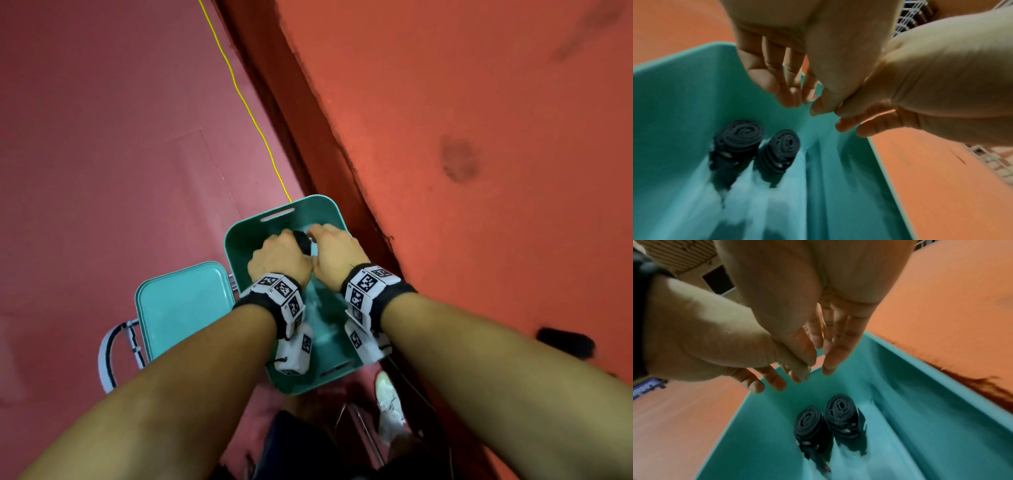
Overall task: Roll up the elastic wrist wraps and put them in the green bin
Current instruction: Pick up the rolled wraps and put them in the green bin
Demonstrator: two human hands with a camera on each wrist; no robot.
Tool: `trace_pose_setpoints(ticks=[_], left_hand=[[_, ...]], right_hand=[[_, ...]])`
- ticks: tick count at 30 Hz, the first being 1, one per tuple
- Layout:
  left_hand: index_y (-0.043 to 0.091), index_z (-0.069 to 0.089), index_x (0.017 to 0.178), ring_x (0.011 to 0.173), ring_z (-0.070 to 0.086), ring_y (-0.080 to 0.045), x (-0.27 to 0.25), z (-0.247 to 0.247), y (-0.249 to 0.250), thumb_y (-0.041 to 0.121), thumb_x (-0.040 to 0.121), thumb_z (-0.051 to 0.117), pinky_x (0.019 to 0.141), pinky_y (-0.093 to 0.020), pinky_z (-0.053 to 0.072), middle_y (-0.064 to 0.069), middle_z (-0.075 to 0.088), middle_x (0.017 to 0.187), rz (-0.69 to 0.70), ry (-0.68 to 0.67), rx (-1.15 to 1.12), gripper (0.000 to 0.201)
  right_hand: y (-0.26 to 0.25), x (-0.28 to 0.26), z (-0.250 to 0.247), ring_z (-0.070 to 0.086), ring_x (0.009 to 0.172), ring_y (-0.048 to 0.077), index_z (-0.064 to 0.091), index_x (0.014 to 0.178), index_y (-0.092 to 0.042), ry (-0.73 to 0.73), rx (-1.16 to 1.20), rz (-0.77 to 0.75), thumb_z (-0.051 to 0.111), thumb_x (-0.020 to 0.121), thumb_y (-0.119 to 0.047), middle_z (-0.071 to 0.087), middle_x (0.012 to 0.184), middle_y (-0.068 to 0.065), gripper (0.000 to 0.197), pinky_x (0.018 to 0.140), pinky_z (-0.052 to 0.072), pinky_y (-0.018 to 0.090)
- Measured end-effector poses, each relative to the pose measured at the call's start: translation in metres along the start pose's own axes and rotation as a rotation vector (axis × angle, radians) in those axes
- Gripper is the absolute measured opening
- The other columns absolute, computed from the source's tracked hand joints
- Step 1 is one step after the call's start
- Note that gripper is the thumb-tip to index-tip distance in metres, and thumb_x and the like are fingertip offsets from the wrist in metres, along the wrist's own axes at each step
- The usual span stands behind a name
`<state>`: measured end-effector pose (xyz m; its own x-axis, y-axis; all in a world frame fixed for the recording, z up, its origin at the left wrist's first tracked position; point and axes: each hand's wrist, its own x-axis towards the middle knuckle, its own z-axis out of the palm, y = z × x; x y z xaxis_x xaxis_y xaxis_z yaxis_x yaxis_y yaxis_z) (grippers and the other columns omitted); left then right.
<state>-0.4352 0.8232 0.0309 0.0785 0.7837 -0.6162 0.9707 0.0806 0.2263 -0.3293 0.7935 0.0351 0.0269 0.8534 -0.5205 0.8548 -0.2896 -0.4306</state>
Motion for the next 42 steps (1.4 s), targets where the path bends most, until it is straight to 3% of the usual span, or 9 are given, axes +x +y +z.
trace_pose_setpoints(ticks=[5, 10, 14, 18, 26, 29, 32, 38, 42], left_hand=[[0.025, 0.062, 0.121, 0.11, 0.063, -0.041, -0.047, -0.011, 0.071, 0.036, 0.089, 0.064, 0.085, -0.04, 0.05, -0.014, 0.067, 0.12, 0.205, 0.027, 0.042, 0.034], [0.032, 0.064, 0.118, 0.112, 0.063, -0.038, -0.093, 0.01, 0.161, 0.037, 0.086, 0.061, 0.091, -0.039, 0.05, -0.008, 0.071, 0.115, 0.451, -0.017, 0.119, 0.032], [0.035, 0.063, 0.118, 0.111, 0.065, -0.035, -0.135, 0.054, 0.232, 0.039, 0.085, 0.065, 0.092, -0.04, 0.05, -0.001, 0.073, 0.111, 0.574, -0.078, 0.2, 0.033], [0.033, 0.062, 0.119, 0.109, 0.065, -0.032, -0.183, 0.114, 0.3, 0.036, 0.087, 0.064, 0.092, -0.039, 0.052, 0.002, 0.073, 0.108, 0.734, -0.169, 0.329, 0.032], [0.031, 0.062, 0.115, 0.1, 0.067, -0.03, -0.277, 0.242, 0.392, 0.032, 0.086, 0.065, 0.087, -0.039, 0.055, 0.003, 0.073, 0.102, 0.948, -0.427, 0.524, 0.029], [0.033, 0.062, 0.112, 0.102, 0.067, -0.03, -0.302, 0.286, 0.405, 0.035, 0.084, 0.067, 0.091, -0.042, 0.056, 0.002, 0.072, 0.105, 0.971, -0.505, 0.615, 0.029], [0.033, 0.059, 0.126, 0.11, 0.065, -0.034, -0.324, 0.326, 0.407, 0.041, 0.085, 0.068, 0.094, -0.043, 0.055, -0.004, 0.068, 0.121, 0.92, -0.539, 0.777, 0.044], [0.017, 0.035, 0.141, 0.124, 0.057, -0.037, -0.34, 0.387, 0.387, 0.058, 0.082, 0.072, 0.093, -0.045, 0.047, -0.007, 0.045, 0.141, 0.69, -0.432, 0.891, 0.082], [0.011, 0.028, 0.138, 0.121, 0.057, -0.034, -0.343, 0.41, 0.377, 0.058, 0.081, 0.074, 0.086, -0.044, 0.049, -0.008, 0.043, 0.138, 0.631, -0.34, 0.789, 0.087]], right_hand=[[0.055, -0.068, -0.052, 0.062, 0.108, 0.033, 0.057, 0.129, -0.012, 0.173, 0.112, 0.074, 0.062, 0.089, -0.015, 0.066, 0.12, 0.009, 0.041, 0.09, 0.05, 0.04], [0.163, -0.164, -0.086, 0.064, 0.108, 0.027, 0.061, 0.128, -0.011, 0.369, 0.22, 0.35, 0.062, 0.087, -0.013, 0.071, 0.114, 0.004, 0.041, 0.093, 0.045, 0.03], [0.264, -0.251, -0.088, 0.066, 0.105, 0.026, 0.062, 0.126, -0.012, 0.469, 0.282, 0.574, 0.065, 0.087, -0.015, 0.072, 0.112, 0.003, 0.039, 0.094, 0.049, 0.031], [0.35, -0.34, -0.08, 0.067, 0.102, 0.031, 0.065, 0.12, -0.012, 0.591, 0.373, 0.782, 0.068, 0.084, -0.016, 0.071, 0.108, 0.006, 0.037, 0.095, 0.052, 0.042], [0.451, -0.475, -0.017, 0.061, 0.113, 0.036, 0.062, 0.127, -0.01, 0.617, 0.523, 1.109, 0.068, 0.088, -0.019, 0.063, 0.124, 0.012, 0.04, 0.095, 0.051, 0.041], [0.473, -0.502, 0.01, 0.056, 0.119, 0.038, 0.056, 0.134, -0.011, 0.53, 0.597, 1.191, 0.068, 0.09, -0.023, 0.056, 0.132, 0.014, 0.047, 0.096, 0.049, 0.042], [0.488, -0.514, 0.034, 0.054, 0.12, 0.037, 0.053, 0.137, -0.011, 0.479, 0.644, 1.206, 0.069, 0.091, -0.025, 0.053, 0.132, 0.013, 0.051, 0.095, 0.048, 0.042], [0.514, -0.498, 0.059, 0.046, 0.127, 0.037, 0.039, 0.147, -0.02, 0.32, 0.687, 1.11, 0.072, 0.084, -0.02, 0.039, 0.141, 0.01, 0.071, 0.104, 0.042, 0.039], [0.522, -0.477, 0.066, 0.039, 0.132, 0.039, 0.028, 0.155, -0.03, 0.295, 0.688, 1.052, 0.067, 0.082, -0.007, 0.026, 0.153, 0.01, 0.085, 0.107, 0.045, 0.041]])
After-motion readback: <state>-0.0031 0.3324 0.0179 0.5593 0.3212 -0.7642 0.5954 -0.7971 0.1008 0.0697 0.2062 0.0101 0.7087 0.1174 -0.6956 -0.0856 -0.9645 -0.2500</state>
